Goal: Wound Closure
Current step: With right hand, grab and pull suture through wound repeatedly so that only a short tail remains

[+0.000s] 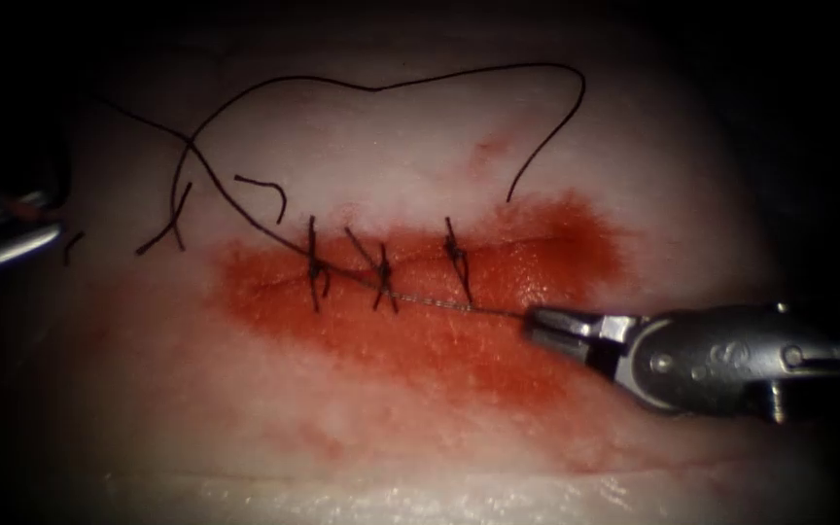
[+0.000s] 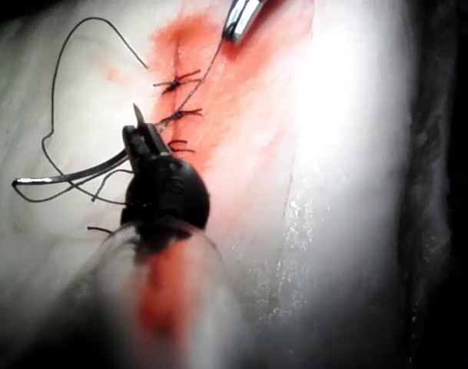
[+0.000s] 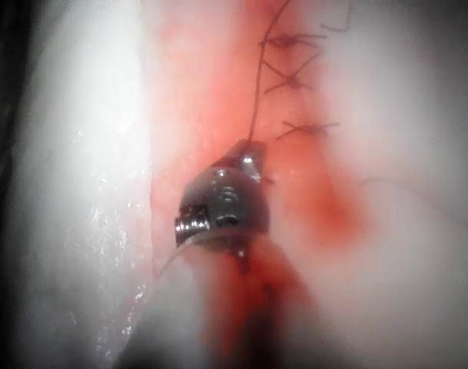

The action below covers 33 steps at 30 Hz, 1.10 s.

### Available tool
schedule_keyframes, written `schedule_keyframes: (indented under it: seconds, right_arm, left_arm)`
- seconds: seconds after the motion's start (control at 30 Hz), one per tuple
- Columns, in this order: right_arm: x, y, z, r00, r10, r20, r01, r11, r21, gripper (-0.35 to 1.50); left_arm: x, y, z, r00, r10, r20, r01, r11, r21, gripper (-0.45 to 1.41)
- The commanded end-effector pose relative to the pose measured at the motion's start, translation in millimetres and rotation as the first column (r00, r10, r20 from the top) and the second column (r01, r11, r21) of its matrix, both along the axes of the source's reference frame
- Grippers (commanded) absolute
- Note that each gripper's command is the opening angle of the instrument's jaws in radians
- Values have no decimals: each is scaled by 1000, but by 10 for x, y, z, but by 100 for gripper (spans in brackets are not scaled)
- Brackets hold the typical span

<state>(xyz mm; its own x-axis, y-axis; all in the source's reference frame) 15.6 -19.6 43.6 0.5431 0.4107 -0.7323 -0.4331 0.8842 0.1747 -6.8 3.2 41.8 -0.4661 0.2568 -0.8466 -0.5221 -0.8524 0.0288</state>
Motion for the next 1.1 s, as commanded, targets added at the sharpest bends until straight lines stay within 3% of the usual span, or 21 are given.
schedule_keyframes:
  seconds: [0.03,0.33,0.47,0.53,0.57,0.63,0.73,0.83,1.1]
  right_arm:
    - [18,-16,-13,1000,-8,6,8,1000,19,-35]
    - [70,-45,-100,998,-66,-6,66,998,11,-35]
    - [80,-52,-115,995,-101,-16,101,995,-14,-35]
    - [80,-50,-117,984,-177,-13,175,981,-82,-33]
    - [78,-47,-116,982,-187,-17,185,978,-97,15]
    - [71,-35,-114,979,-201,-23,197,972,-129,93]
    - [48,-11,-105,982,-178,-59,162,963,-213,130]
    - [28,3,-95,984,-160,-82,135,960,-247,138]
    - [-1,14,-63,982,-170,-81,143,953,-267,130]
  left_arm:
    - [-6,-1,6,1000,1,2,-1,1000,-2,-45]
    - [-9,-2,9,1000,-1,0,1,1000,-5,-45]
    - [-9,-2,9,1000,-1,0,1,1000,-5,-45]
    - [-8,-2,9,1000,0,0,0,1000,-5,-45]
    - [-8,-2,9,1000,0,1,0,1000,-5,-45]
    - [-5,-1,9,1000,3,2,-3,1000,-4,-45]
    - [8,5,10,1000,15,11,-15,1000,0,-45]
    - [22,11,12,1000,5,-21,-5,1000,-1,-45]
    - [49,22,25,997,-29,-70,28,999,-17,-45]
